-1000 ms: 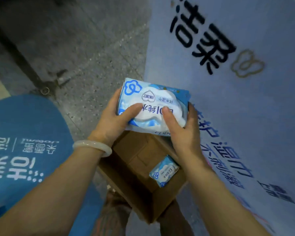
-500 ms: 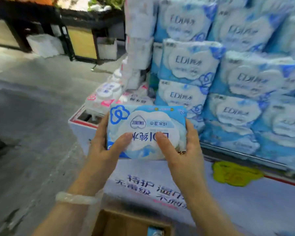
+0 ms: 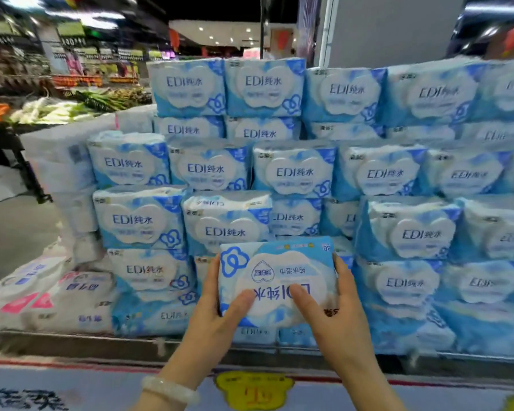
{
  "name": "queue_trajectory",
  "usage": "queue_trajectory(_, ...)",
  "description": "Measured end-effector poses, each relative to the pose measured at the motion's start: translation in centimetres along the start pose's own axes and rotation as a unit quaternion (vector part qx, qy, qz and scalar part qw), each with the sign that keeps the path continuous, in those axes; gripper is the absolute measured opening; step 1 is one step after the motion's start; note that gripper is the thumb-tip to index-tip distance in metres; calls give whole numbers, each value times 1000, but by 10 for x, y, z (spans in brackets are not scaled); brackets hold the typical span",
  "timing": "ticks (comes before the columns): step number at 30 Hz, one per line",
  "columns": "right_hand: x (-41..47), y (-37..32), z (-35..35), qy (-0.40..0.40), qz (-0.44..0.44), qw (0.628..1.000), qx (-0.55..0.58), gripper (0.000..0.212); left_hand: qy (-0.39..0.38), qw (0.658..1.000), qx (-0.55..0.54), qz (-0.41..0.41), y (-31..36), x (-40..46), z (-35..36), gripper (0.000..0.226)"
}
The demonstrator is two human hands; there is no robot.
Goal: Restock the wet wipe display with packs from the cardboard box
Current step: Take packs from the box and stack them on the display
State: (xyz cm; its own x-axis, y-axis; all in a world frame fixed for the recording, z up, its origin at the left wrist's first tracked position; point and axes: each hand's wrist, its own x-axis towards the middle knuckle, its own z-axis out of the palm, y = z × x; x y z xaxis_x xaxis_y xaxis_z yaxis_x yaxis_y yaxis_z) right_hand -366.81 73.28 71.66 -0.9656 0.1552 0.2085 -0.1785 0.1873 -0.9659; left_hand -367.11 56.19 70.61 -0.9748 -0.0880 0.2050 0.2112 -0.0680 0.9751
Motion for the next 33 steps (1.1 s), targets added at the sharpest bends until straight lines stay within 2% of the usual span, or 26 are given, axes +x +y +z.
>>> queue_trajectory(3, 28, 12, -31, -5, 2, 1000, 6, 115, 5, 1000, 14, -1, -9, 19, 38, 57)
queue_trajectory(5, 43, 16, -42, -10, -4, 1000, 17, 101, 5, 1000, 23, -3, -14, 30, 52, 69)
queue_trajectory(8, 63, 20, -51, -18, -18, 1000, 8, 80, 10, 999, 32, -6, -16, 41, 64, 67)
queue_trajectory(13, 72, 27, -54, -32, -5, 999, 11, 96, 29, 999, 25, -19, -26, 45, 77, 62)
queue_trajectory(16, 72, 30, -54, -36, -12, 999, 0, 95, 40, 999, 26, -22, -31, 45, 79, 66)
queue_trajectory(22, 74, 24, -61, -59, 3, 998, -18, 115, 17, 997, 40, -56, -27, 45, 78, 69)
queue_trajectory(24, 74, 14, -66, -85, 5, 996, -12, 100, 30, 997, 47, -62, -23, 45, 78, 71)
queue_trajectory(26, 73, 9, -69, -113, 32, 993, -4, 71, 57, 995, 16, -85, -18, 42, 79, 84)
queue_trajectory(28, 71, 12, -74, -117, 58, 991, 9, 74, 86, 991, -1, -104, -8, 36, 86, 90)
queue_trajectory(29, 69, 13, -75, -114, 72, 991, 19, 78, 99, 991, 3, -93, -2, 35, 89, 82)
queue_trajectory(31, 68, 14, -76, -106, 77, 991, 38, 72, 107, 992, 34, -55, 19, 36, 95, 68)
queue_trajectory(33, 69, 10, -72, -100, 86, 989, 65, 64, 106, 991, 78, -4, 47, 42, 98, 74)
